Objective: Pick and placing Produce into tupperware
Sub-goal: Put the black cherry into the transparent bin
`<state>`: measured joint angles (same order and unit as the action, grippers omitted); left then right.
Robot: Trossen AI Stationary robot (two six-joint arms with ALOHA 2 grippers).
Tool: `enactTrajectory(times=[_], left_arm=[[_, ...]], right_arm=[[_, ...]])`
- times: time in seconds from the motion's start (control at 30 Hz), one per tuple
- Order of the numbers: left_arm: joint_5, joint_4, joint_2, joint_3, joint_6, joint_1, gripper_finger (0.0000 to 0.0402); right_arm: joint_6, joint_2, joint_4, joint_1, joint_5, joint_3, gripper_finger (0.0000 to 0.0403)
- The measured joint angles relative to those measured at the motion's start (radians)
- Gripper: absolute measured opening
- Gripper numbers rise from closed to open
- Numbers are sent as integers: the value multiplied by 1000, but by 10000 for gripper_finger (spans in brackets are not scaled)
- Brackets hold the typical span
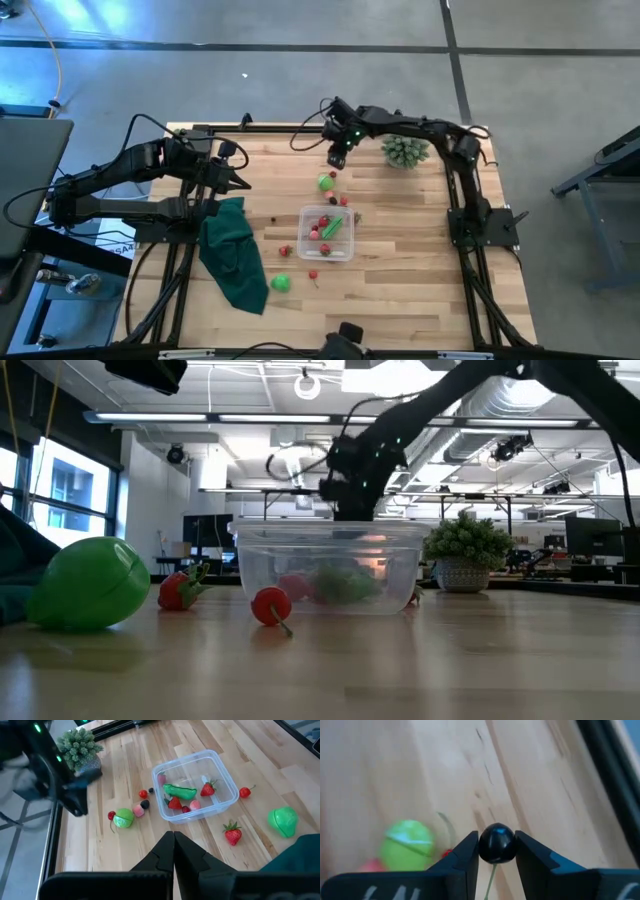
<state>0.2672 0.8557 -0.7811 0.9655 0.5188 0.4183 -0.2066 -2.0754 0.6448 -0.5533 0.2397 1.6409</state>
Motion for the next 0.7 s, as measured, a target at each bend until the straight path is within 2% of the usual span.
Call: enactTrajectory(times=[0.33,0.5,0.7], left_arm=[[0,0,0,0,0,0,1],[0,0,0,0,0,0,1],[0,0,0,0,0,0,1]], right_arm=[[69,259,20,38,122,0,94],[108,363,26,113,128,1,94],[170,388,55,250,124,1,94]])
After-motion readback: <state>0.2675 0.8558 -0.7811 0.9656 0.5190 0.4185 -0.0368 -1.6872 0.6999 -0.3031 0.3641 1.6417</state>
